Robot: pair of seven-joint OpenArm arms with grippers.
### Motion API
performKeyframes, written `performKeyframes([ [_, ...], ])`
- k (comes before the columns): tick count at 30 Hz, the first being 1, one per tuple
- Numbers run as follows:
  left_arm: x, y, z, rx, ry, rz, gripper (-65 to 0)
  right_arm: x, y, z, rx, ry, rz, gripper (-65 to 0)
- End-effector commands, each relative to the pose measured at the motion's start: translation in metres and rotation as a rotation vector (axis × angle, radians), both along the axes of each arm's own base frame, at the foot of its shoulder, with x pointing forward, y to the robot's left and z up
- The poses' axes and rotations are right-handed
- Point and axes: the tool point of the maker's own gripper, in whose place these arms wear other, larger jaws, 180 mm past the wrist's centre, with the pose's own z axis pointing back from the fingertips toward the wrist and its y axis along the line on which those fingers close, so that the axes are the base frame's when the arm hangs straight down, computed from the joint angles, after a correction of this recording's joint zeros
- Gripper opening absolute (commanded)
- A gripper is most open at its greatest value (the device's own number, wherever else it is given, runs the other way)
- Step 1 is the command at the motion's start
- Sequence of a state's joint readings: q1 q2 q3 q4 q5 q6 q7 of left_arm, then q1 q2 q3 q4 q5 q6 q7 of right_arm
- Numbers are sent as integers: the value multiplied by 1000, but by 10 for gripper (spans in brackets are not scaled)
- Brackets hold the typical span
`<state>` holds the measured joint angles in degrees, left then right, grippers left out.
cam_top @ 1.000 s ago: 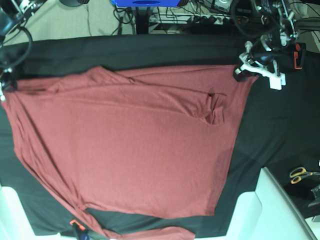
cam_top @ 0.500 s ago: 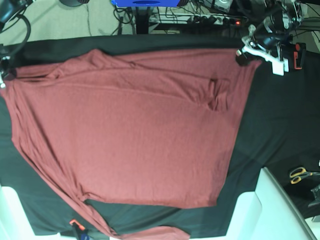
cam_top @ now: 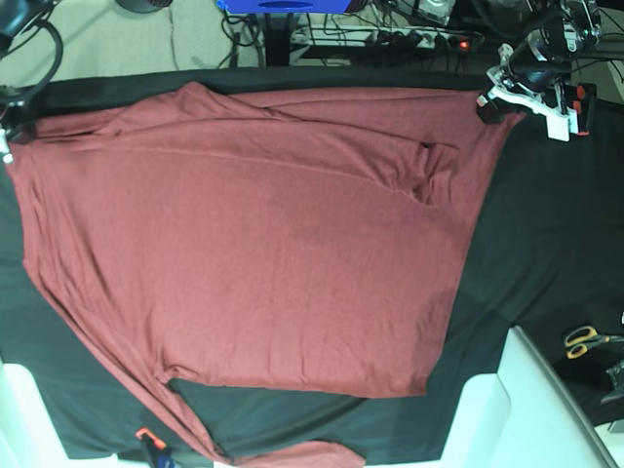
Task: Fold the T-shirt properly
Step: 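Pull the shirt edge toward the robot with both grippers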
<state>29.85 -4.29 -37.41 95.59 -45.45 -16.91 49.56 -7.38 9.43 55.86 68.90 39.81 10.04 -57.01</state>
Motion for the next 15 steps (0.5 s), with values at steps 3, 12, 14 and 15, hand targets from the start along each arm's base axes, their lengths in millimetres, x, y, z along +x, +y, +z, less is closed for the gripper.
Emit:
performKeyframes([
  [3,7,6,10,18,-38,-2,-650,4,-14,10,-43,-18,-8,-648],
  [12,12,6,21,32,-40,9,-650,0,-15,4,-2,29,-118,-647],
  [14,9,6,17,18,-3,29,-650,6,-16,7,-1,18,-123,-648],
  [15,14,6,19,15,-8,33,-650,8,-15,7,1,15,-122,-648],
])
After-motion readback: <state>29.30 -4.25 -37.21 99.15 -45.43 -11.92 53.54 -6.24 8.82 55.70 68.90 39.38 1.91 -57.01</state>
